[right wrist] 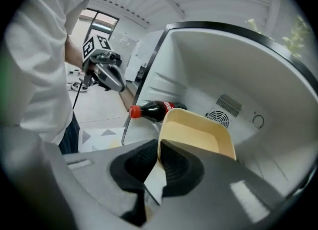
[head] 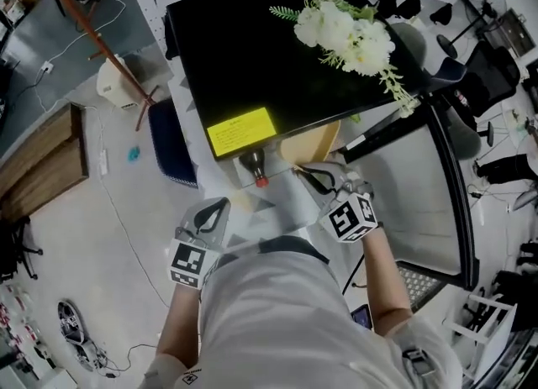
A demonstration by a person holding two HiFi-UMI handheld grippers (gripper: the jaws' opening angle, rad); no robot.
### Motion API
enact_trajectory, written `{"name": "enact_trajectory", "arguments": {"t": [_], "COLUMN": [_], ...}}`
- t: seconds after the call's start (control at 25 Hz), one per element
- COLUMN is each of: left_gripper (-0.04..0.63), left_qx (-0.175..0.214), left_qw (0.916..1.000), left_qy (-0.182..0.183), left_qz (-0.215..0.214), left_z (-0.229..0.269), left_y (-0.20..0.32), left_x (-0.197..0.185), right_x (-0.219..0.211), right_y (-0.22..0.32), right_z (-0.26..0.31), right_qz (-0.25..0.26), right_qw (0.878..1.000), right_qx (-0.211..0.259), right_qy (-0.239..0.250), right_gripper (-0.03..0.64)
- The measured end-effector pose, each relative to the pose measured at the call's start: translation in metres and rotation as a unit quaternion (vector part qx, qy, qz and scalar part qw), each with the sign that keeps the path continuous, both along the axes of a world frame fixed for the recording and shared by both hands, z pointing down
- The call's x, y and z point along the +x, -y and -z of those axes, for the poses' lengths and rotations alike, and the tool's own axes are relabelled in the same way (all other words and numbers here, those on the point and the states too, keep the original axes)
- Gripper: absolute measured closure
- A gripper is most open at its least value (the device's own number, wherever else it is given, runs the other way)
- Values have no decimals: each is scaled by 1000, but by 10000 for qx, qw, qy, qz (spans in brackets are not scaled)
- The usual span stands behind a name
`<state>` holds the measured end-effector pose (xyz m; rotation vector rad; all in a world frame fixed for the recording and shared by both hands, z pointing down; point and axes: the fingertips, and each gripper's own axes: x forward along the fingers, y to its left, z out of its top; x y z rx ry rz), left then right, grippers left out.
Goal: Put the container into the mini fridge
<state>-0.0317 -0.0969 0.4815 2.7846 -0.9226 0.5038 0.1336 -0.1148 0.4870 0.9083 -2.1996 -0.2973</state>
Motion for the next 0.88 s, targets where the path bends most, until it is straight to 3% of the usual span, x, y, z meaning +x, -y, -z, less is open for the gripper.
{"name": "enact_trajectory", "arguments": {"t": [0.24, 0.48, 0.88], "left_gripper": [584, 584, 584], "left_qx": [35, 92, -23], "left_qw": [9981, 9937, 9906], "left_qy": [-77, -110, -135], "left_qz": [617, 1108, 1361], "left_z": [0, 0, -8], "left_y": [-5, -10, -31], "left_x": [-4, -13, -14], "right_x": [-10, -9, -10], "right_y": [11, 28, 53], "right_z": [-9, -21, -17], "right_qz": [924, 1424, 1967], "right_qw": [9942, 9855, 9736], "right_qx": [-73, -4, 118], "right_qy": [-543, -923, -1155], "right_gripper": [595, 594, 589]}}
